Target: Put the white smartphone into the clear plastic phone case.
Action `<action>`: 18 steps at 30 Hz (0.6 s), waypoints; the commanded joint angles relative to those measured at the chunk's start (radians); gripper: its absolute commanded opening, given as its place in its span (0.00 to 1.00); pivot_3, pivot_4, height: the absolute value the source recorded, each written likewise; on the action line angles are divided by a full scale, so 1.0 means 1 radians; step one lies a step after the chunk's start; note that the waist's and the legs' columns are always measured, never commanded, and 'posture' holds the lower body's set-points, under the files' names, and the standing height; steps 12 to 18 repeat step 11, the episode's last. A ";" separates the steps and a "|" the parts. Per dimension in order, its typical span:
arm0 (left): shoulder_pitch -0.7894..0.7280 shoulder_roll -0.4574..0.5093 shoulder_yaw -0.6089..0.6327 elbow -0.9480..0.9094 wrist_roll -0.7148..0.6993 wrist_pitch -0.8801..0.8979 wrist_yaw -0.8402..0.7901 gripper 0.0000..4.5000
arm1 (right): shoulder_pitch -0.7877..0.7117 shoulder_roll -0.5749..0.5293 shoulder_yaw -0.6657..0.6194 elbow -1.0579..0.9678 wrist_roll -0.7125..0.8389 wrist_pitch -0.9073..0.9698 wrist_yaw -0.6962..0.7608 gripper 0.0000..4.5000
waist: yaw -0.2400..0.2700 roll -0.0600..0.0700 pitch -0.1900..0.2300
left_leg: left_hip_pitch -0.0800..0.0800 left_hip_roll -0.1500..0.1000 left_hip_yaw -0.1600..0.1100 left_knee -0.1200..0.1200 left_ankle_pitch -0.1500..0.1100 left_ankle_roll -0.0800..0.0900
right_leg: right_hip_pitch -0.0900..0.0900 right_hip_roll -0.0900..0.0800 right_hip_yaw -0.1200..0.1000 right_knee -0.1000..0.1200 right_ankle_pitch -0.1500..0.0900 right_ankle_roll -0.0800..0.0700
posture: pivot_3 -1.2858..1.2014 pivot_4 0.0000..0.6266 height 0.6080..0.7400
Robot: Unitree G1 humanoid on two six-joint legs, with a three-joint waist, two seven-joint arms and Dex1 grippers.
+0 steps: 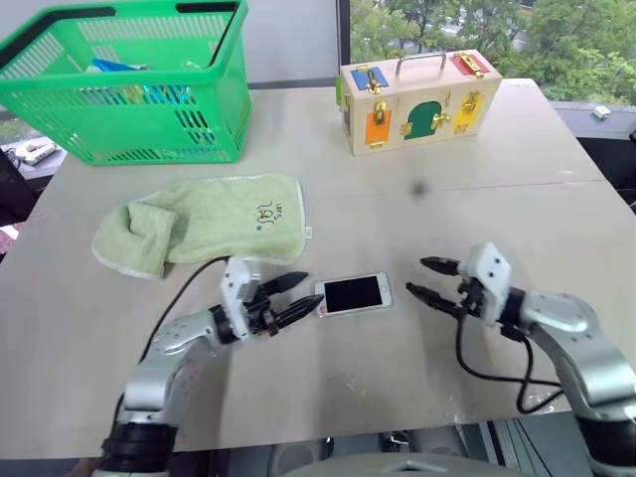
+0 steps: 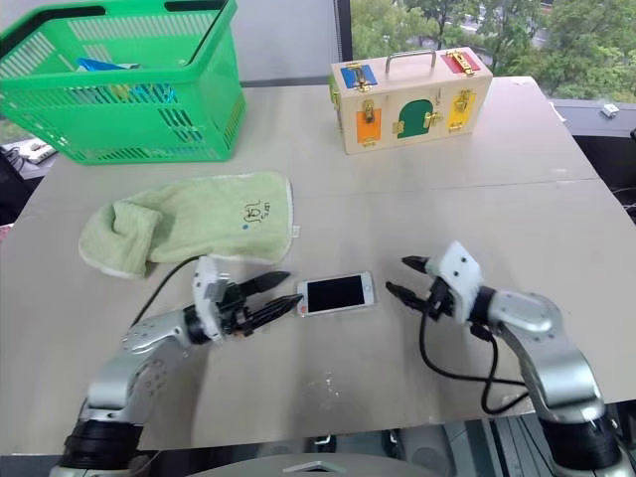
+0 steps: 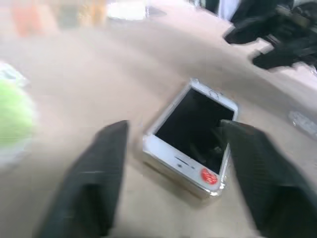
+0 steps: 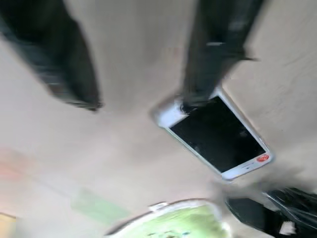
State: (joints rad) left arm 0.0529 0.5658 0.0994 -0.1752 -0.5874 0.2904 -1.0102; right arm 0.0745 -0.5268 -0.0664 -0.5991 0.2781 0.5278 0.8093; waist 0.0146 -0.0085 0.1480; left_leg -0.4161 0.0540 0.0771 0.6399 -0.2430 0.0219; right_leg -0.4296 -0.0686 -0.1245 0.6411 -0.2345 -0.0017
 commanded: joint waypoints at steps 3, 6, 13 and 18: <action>0.087 0.095 0.119 -0.065 -0.027 0.008 -0.036 1.00 | 0.204 -0.028 -0.206 -0.211 0.097 0.038 -0.043 0.99 | 0.000 -0.004 0.010 | 0.000 0.000 0.001 0.002 -0.005 0.007 | 0.000 -0.001 0.001 -0.001 -0.001 0.002 | 0.52 0.24 1.00; 0.137 0.146 0.159 -0.080 -0.022 0.021 -0.047 1.00 | 0.313 -0.033 -0.291 -0.262 0.130 0.035 -0.044 0.99 | 0.001 -0.003 0.015 | 0.000 0.001 -0.001 0.007 -0.005 0.008 | 0.000 -0.003 0.001 0.000 -0.001 0.001 | 0.52 0.24 1.00; 0.175 0.173 0.212 -0.138 -0.075 0.088 -0.027 1.00 | 0.467 -0.035 -0.374 -0.278 0.139 -0.015 -0.013 0.99 | 0.003 -0.002 0.018 | 0.000 0.002 -0.004 0.009 -0.006 0.007 | 0.001 -0.003 0.002 0.001 -0.003 -0.002 | 0.52 0.24 1.00; 0.175 0.173 0.212 -0.138 -0.075 0.088 -0.027 1.00 | 0.467 -0.035 -0.374 -0.278 0.139 -0.015 -0.013 0.99 | 0.003 -0.002 0.018 | 0.000 0.002 -0.004 0.009 -0.006 0.007 | 0.001 -0.003 0.002 0.001 -0.003 -0.002 | 0.52 0.24 1.00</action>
